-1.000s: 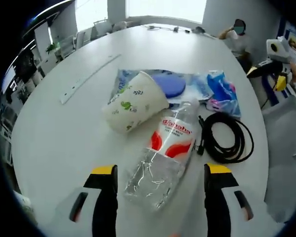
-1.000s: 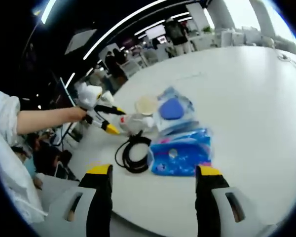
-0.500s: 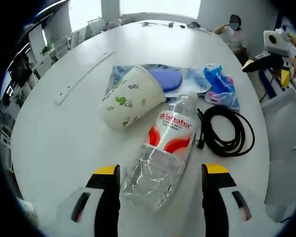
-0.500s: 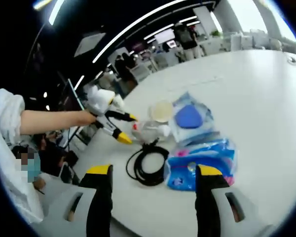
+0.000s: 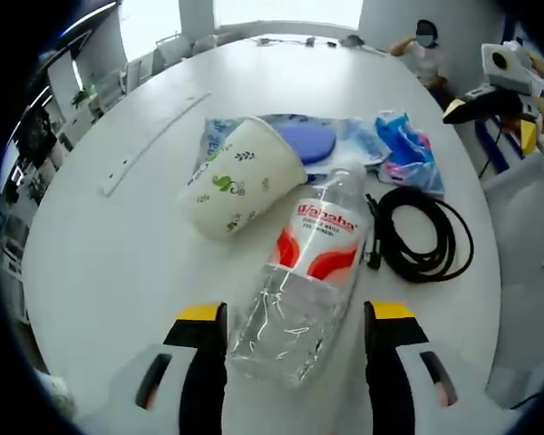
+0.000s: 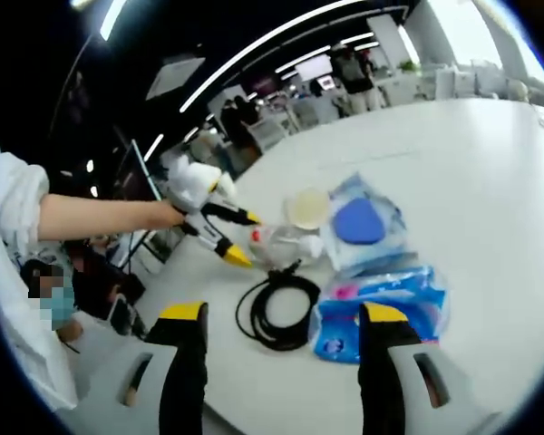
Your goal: Arrange the tabletop items into an orderly group along one side of the table until the central work area is clear of visible clutter.
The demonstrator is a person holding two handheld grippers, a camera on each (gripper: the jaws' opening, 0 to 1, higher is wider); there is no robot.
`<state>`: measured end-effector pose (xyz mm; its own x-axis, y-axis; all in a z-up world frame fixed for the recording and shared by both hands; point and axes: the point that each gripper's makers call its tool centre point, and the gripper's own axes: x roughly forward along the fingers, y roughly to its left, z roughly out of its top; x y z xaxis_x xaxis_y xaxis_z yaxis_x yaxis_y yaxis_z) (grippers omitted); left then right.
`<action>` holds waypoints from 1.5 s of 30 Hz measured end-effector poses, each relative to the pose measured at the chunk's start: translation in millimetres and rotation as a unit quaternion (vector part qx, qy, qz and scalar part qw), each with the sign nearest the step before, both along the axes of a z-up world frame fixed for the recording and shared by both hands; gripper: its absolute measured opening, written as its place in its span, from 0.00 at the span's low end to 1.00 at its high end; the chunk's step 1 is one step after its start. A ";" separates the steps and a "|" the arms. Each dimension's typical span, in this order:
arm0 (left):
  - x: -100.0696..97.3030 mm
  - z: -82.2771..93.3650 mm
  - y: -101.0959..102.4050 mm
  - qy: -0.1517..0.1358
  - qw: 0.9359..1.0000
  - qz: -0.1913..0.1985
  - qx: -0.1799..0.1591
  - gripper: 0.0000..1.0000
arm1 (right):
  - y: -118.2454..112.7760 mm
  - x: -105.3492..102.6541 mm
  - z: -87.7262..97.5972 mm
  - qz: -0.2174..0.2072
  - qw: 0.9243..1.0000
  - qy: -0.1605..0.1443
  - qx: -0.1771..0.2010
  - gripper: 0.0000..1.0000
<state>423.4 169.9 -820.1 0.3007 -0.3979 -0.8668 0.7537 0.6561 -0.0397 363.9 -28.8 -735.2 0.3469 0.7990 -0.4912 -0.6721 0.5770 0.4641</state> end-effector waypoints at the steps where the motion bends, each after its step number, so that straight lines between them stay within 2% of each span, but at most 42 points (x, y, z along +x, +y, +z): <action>1: -0.1 0.1 -0.1 0.000 1.000 0.000 0.000 0.58 | 0.6 -0.5 -0.6 0.002 1.000 -0.001 -0.001 0.65; 8: 1.6 -1.7 2.2 -0.008 1.000 -0.009 0.009 0.53 | 8.5 -3.8 -1.5 0.024 1.000 -0.005 -0.005 0.65; 11: 0.6 -1.9 4.0 -0.010 1.000 -0.013 0.014 0.45 | 13.5 -3.6 -1.0 0.028 1.000 -0.006 -0.003 0.64; 17: -1.6 -1.3 2.9 -0.023 0.999 -0.033 0.010 0.43 | 25.2 -3.6 -0.4 0.035 0.999 0.000 0.000 0.62; 21: -1.6 -0.3 2.9 -0.034 0.998 -0.045 0.010 0.41 | 40.1 0.3 6.4 0.022 0.999 0.024 0.036 0.59; 24: -1.1 -0.2 2.8 -0.036 0.998 -0.048 0.009 0.41 | 48.5 3.6 10.6 0.028 0.999 0.013 0.041 0.58; 28: -0.6 -0.1 2.8 -0.037 0.998 -0.048 0.007 0.40 | 55.7 6.2 11.5 0.057 0.998 -0.008 0.024 0.58; 32: -0.3 -0.1 2.8 -0.039 0.998 -0.048 0.006 0.40 | 55.7 17.5 14.3 0.053 0.998 -0.012 0.029 0.58; 37: 0.0 -0.2 2.8 -0.042 0.998 -0.047 0.004 0.40 | 54.8 25.7 10.8 0.062 0.998 -0.022 0.014 0.58; 39: 0.2 -0.3 2.8 -0.043 0.998 -0.047 0.003 0.40 | 54.8 28.7 9.3 0.058 0.998 -0.018 0.015 0.58; 45: 0.2 -0.2 2.9 -0.048 0.998 -0.047 0.002 0.40 | 66.5 32.2 11.1 0.026 0.998 0.022 0.050 0.55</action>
